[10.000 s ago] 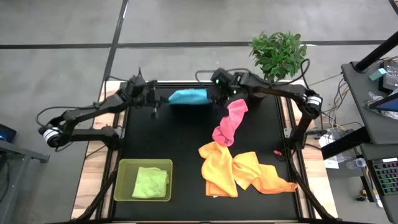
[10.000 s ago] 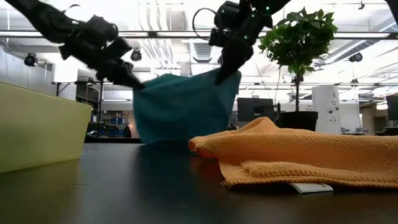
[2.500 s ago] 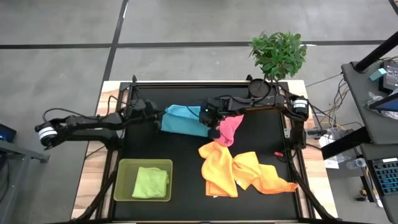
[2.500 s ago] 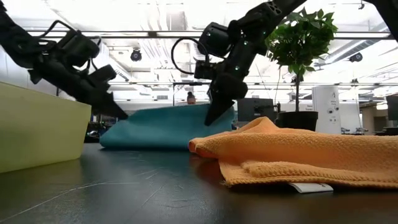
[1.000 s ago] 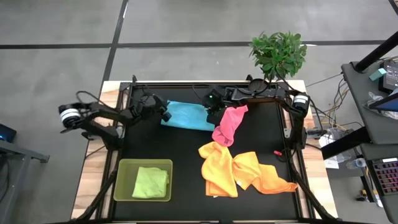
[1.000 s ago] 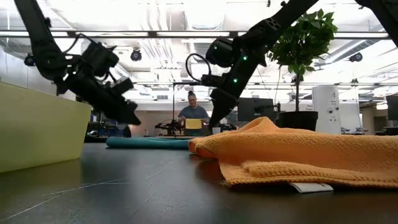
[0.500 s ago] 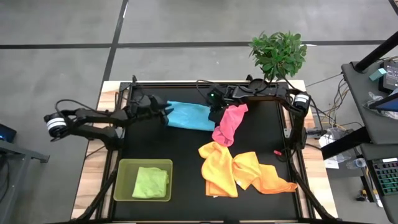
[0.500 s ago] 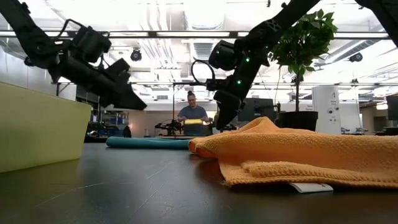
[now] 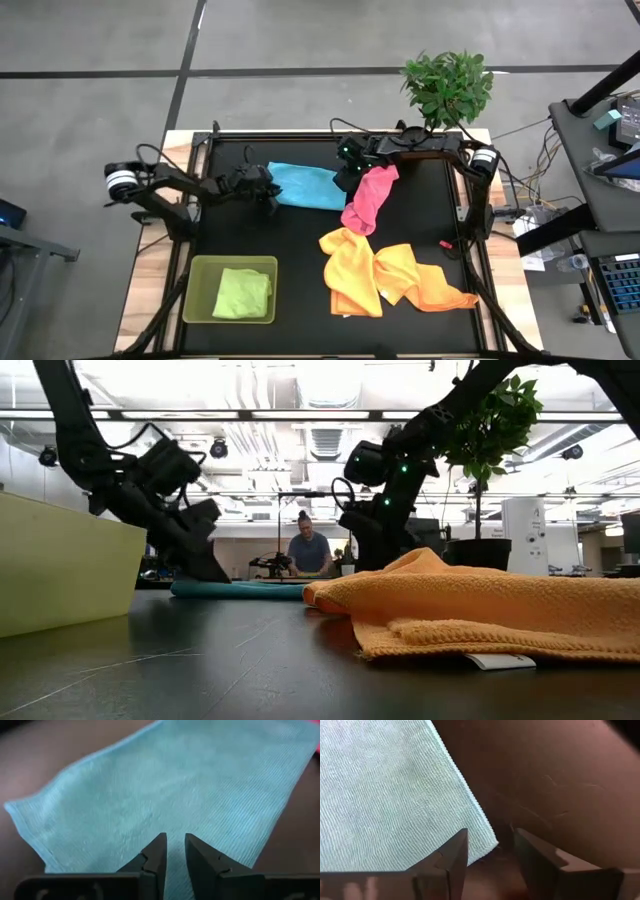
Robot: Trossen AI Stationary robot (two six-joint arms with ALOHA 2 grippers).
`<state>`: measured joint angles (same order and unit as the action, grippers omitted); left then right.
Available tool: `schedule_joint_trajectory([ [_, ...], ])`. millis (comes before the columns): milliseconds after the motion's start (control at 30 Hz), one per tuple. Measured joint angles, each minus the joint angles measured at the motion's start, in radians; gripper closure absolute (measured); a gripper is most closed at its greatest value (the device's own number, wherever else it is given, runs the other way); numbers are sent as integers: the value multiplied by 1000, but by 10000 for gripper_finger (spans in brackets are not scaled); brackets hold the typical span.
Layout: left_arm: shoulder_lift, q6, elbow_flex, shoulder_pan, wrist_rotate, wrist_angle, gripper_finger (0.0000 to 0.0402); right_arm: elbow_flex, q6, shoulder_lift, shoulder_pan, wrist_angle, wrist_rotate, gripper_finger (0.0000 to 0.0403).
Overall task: Fold microfiber towels
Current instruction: Fold the blue microfiber towel
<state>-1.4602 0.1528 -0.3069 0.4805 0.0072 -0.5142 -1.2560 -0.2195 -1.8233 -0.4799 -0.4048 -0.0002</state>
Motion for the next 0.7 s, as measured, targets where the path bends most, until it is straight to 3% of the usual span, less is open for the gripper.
schedule_joint_trajectory([
  [233,-54,0,-4,1,-5,-18,367,65,-46,0,1,98,0,244],
  [533,-37,-2,-5,2,-10,-1,369,146,-70,0,22,213,-8,244],
  [700,-38,-2,-5,2,-11,-1,369,179,-60,2,30,271,-6,266],
])
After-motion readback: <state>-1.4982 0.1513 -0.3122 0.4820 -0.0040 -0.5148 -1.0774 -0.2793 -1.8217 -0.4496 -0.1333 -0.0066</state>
